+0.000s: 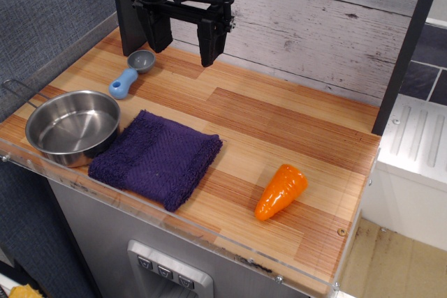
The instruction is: Place the napkin to the right of the spoon.
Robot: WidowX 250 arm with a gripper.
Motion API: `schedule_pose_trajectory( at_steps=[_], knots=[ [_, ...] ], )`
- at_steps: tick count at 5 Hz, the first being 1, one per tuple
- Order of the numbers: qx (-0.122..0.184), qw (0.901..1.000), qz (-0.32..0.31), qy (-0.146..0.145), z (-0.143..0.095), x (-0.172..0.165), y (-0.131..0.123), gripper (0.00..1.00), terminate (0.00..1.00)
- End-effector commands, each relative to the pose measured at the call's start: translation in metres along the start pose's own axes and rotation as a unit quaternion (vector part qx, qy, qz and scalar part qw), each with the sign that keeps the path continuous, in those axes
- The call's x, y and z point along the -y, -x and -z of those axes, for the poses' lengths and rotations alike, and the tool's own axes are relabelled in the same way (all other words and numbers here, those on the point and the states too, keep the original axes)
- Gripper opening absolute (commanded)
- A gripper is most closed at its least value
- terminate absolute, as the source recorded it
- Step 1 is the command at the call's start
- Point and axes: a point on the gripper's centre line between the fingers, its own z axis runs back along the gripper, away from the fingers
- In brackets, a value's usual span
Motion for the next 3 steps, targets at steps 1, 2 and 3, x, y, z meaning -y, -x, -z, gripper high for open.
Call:
schedule_pose_trajectory(
  at_steps=[1, 2, 3],
  knots=[
    [0.0, 1.0, 0.0, 0.0, 0.0, 0.0, 0.0, 1.0, 0.0],
    [-0.004, 1.0, 0.002, -0.003, 0.006, -0.009, 0.02, 1.0, 0.0],
    [-0.023, 0.9997, 0.006, -0.008, 0.028, -0.021, 0.046, 1.0, 0.0]
  ],
)
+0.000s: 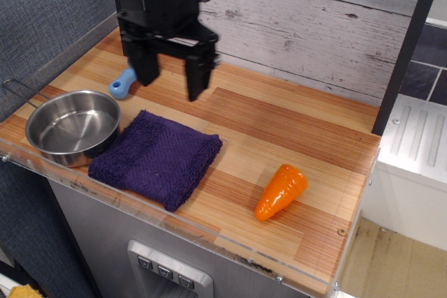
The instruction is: Place the napkin to the right of the spoon.
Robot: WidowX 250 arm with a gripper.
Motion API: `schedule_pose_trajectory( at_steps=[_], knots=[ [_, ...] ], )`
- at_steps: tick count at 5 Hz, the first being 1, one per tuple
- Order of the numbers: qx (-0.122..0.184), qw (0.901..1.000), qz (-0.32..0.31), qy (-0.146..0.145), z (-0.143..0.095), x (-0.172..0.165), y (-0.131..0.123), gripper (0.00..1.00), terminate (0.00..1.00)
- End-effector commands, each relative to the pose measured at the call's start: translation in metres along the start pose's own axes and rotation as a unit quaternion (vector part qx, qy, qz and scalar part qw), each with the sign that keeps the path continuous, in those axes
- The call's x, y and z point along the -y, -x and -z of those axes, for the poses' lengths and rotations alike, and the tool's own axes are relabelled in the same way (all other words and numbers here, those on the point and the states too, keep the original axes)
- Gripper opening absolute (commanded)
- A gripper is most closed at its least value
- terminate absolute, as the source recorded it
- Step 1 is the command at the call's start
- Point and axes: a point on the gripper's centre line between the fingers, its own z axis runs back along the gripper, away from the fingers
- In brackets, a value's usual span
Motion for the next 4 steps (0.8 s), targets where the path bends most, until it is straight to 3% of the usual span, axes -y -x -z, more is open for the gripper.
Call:
schedule_pose_trajectory(
  at_steps=[1, 4],
  knots=[
    [0.006, 0.9998, 0.007, -0.017, 0.025, -0.018, 0.028, 1.0, 0.0],
    [-0.009, 0.999, 0.037, -0.024, 0.068, -0.001, 0.031, 1.0, 0.0]
  ],
)
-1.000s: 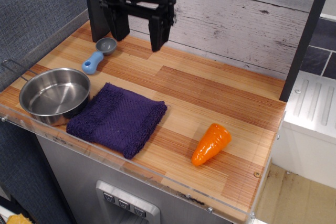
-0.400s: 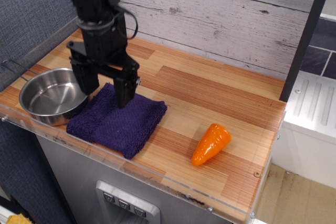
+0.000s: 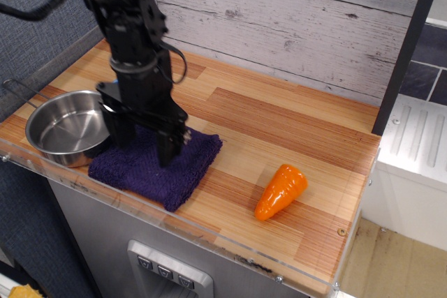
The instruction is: Place the napkin to the right of the spoon.
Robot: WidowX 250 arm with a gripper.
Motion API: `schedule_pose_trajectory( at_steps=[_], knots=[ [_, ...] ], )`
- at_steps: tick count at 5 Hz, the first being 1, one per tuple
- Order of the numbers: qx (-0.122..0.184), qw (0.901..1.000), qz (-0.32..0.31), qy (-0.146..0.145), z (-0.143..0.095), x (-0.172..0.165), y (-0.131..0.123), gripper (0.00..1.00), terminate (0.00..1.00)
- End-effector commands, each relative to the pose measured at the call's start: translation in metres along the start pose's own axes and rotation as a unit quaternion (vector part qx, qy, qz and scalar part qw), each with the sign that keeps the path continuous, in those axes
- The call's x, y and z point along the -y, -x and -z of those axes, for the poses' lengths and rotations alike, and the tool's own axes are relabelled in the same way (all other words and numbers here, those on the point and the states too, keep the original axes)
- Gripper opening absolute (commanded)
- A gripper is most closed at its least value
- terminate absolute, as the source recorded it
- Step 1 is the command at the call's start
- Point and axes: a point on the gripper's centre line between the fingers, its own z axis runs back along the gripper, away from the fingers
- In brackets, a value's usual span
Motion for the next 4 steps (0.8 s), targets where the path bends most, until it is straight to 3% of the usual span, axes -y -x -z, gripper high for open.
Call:
schedule_pose_trajectory(
  at_steps=[1, 2, 3, 4],
  knots=[
    [-0.009, 0.9996, 0.022, -0.014, 0.021, 0.015, -0.004, 1.0, 0.0],
    [-0.034, 0.9985, 0.03, -0.031, 0.032, 0.016, -0.007, 1.0, 0.0],
    [-0.035, 0.9984, 0.032, -0.032, 0.034, 0.017, -0.028, 1.0, 0.0],
    [-0.011, 0.999, 0.041, -0.016, 0.029, 0.025, -0.074, 1.0, 0.0]
  ],
)
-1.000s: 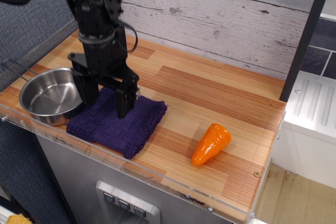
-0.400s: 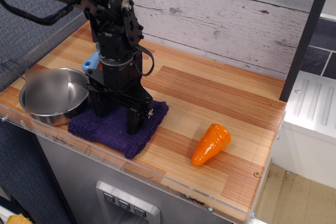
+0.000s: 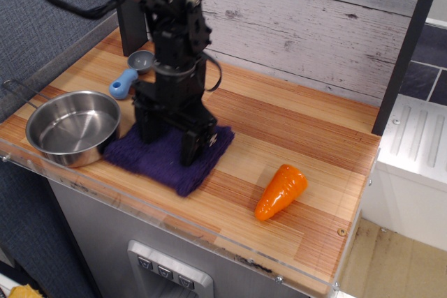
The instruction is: Place the napkin to the right of the spoon.
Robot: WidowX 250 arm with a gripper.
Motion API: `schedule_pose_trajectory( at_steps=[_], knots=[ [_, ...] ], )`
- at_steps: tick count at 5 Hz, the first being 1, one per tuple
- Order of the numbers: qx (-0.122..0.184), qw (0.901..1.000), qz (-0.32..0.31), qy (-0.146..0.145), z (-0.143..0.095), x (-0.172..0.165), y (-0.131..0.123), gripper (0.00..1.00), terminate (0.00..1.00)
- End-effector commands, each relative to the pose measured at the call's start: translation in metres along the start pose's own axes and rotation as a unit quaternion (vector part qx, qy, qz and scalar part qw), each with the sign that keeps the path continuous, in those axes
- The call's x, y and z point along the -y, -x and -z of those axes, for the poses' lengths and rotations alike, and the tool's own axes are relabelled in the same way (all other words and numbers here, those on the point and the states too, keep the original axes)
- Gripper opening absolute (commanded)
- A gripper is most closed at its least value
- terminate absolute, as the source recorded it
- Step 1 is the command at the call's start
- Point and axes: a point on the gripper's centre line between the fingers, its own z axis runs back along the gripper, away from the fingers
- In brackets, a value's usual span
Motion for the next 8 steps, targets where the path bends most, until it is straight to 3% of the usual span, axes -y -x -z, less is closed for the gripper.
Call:
schedule_pose_trajectory(
  at_steps=[1, 2, 3, 4, 6, 7, 8],
  knots=[
    [0.024, 0.999, 0.017, 0.034, 0.005, 0.018, -0.072, 1.0, 0.0],
    [0.035, 0.9975, 0.046, 0.039, 0.0, 0.031, -0.098, 1.0, 0.0],
    [0.048, 0.9964, 0.062, 0.031, -0.017, 0.037, -0.102, 1.0, 0.0],
    [0.077, 0.996, 0.046, 0.003, -0.051, 0.032, -0.105, 1.0, 0.0],
    [0.145, 0.9893, -0.006, 0.016, -0.117, 0.013, -0.125, 1.0, 0.0],
    [0.158, 0.9871, -0.006, 0.028, -0.136, 0.016, -0.113, 1.0, 0.0],
    [0.151, 0.9865, -0.03, 0.055, -0.146, 0.018, -0.087, 1.0, 0.0]
  ],
)
